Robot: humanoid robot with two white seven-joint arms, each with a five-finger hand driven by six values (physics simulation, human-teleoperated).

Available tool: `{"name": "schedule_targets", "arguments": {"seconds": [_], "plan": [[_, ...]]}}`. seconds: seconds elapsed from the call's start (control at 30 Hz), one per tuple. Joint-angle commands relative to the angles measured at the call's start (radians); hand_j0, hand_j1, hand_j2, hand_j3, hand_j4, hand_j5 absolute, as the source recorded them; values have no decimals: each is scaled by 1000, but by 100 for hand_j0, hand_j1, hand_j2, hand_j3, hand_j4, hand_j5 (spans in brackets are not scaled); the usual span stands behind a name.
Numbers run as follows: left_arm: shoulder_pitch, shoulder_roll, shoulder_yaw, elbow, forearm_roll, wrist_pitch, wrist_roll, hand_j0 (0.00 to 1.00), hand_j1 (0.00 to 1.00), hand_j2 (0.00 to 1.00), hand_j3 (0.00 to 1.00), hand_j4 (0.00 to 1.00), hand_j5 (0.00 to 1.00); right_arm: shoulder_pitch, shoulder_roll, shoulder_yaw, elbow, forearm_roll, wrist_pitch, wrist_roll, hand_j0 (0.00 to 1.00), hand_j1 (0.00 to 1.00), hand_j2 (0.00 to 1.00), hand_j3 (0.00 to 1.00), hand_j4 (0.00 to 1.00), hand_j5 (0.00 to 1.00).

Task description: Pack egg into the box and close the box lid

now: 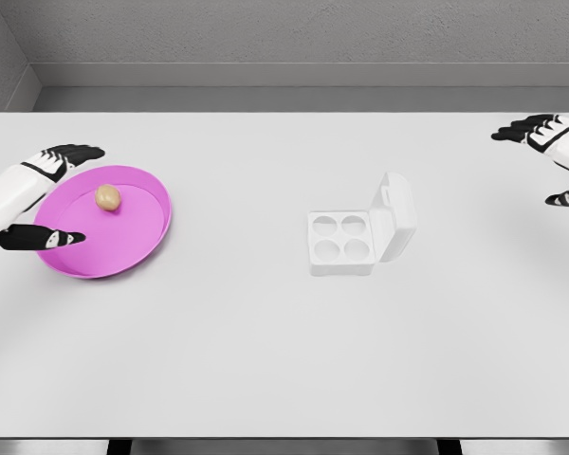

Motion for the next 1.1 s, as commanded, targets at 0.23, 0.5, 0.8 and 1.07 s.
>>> {"name": "schedule_targets", "arguments": {"seconds": [0.23, 0.5, 0.8, 1.07], "plan": [[-87, 60, 1, 4, -92, 3, -66, 100, 100, 100, 100, 100, 100, 2, -1, 3, -34, -5, 1, 3, 100, 100, 100, 100, 100, 100], [-451, 140, -399, 54, -232, 3, -66, 100, 100, 100, 100, 100, 100, 2, 8, -8, -137, 74, 1, 18, 100, 100, 100, 100, 100, 100], [-543, 166, -563, 229, -157, 3, -66, 100, 100, 100, 100, 100, 100, 2, 60, -1, -52, 100, 1, 16, 100, 100, 100, 100, 100, 100], [-552, 206, -622, 349, 40, 3, -66, 100, 100, 100, 100, 100, 100, -2, 89, 43, 54, 98, 1, 16, 100, 100, 100, 100, 100, 100]]}}
